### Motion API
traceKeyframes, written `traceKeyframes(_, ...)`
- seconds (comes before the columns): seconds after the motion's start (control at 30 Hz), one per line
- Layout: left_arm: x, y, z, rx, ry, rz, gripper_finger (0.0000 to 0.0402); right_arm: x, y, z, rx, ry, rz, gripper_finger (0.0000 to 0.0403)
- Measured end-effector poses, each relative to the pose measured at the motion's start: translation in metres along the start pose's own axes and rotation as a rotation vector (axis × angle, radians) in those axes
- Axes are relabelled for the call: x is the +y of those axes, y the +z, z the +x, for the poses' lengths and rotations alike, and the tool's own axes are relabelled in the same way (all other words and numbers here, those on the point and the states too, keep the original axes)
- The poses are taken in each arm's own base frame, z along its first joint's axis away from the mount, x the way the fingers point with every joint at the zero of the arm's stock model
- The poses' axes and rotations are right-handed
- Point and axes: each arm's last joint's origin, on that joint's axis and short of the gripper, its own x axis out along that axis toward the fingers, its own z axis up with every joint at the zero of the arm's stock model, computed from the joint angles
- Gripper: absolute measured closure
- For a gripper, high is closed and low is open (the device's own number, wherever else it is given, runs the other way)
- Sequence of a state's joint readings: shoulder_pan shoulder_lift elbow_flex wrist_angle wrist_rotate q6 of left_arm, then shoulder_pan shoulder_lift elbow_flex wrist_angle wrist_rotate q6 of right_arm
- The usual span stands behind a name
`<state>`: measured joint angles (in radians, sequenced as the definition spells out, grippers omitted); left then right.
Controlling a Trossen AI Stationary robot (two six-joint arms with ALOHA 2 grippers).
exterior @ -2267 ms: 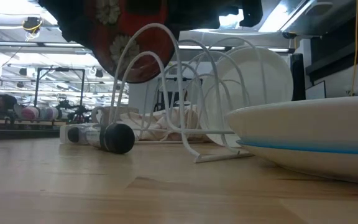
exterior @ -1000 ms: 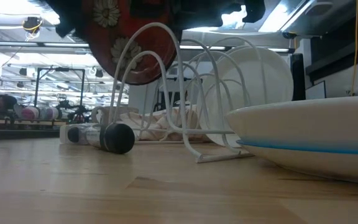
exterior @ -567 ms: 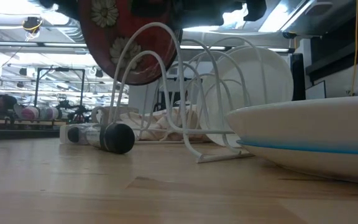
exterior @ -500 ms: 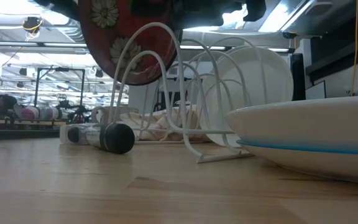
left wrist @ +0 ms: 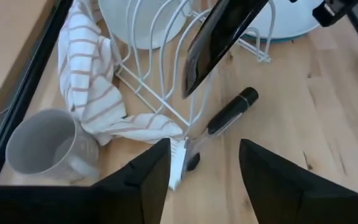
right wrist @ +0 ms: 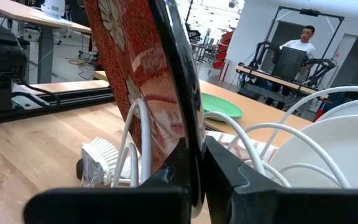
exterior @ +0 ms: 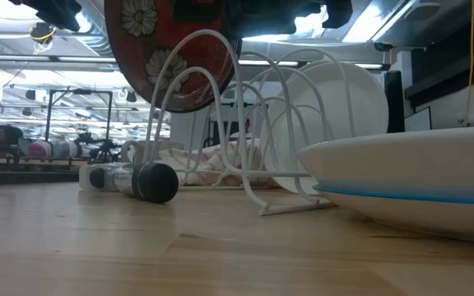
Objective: Sort dishes
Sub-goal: Put the red patterned plate in the dish rack
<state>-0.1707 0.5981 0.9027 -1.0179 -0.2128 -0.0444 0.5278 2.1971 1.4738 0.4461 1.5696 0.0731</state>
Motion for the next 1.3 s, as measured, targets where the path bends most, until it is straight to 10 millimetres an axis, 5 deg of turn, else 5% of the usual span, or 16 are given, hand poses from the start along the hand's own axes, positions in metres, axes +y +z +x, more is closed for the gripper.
traceKeyframes(0.73,-0.018,0.032,0.077,-0.105,0.007,0.201,0.0208,0.0,0.0,0.0,0.001,0.01,0.0,0.0381)
traceKeyframes(1.1,-0.022,0.034,0.102,-0.021,0.064,0.29,0.0377,0.001,0.001,-0.001,0.001,0.023,0.012,0.038)
traceKeyframes(1.3,-0.021,0.033,0.102,-0.014,0.076,0.29,0.0375,0.001,0.0,-0.001,0.004,0.054,0.008,0.0378)
